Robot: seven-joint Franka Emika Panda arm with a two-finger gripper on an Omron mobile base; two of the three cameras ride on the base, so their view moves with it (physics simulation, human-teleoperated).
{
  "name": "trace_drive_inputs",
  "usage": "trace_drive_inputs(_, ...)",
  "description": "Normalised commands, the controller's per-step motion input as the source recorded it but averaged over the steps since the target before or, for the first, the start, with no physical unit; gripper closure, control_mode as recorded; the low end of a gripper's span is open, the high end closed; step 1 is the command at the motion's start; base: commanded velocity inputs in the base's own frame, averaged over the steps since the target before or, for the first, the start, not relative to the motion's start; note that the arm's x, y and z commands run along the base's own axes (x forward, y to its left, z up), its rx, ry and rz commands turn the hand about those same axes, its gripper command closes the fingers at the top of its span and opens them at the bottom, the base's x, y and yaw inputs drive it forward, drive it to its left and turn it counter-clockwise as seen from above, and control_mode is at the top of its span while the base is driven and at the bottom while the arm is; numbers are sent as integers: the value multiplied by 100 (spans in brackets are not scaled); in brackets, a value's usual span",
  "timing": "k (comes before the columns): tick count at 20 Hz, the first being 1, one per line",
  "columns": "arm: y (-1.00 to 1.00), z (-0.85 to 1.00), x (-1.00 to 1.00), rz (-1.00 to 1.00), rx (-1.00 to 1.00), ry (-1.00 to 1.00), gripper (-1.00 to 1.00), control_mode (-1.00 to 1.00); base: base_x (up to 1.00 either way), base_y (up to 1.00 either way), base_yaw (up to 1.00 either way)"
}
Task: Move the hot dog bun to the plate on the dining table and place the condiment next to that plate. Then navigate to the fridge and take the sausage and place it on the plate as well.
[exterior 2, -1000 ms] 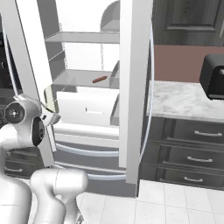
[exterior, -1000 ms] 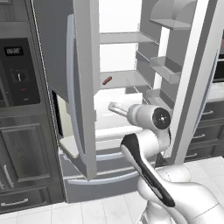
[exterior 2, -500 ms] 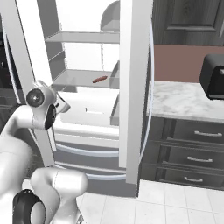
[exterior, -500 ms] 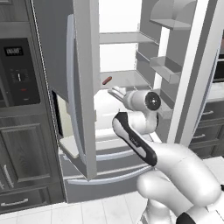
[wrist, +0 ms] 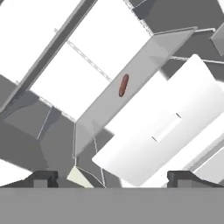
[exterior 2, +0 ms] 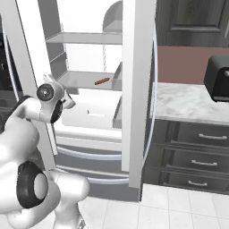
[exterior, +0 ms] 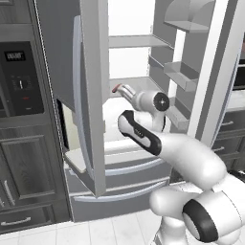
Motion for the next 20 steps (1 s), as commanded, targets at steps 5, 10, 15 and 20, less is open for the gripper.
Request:
trace_drive_inputs(5, -5, 0, 66, -5, 14, 0, -100, -100, 0, 0, 0)
trace_drive_inputs(10, -7, 1, 60, -2, 14, 1, -100, -100, 0, 0, 0)
trace_drive_inputs(15, 1, 0, 22, 0, 8, 0, -100, -100, 0, 0, 0)
trace_drive_inputs(20, 16, 2, -1, 2, 2, 0, -100, -100, 0, 0, 0)
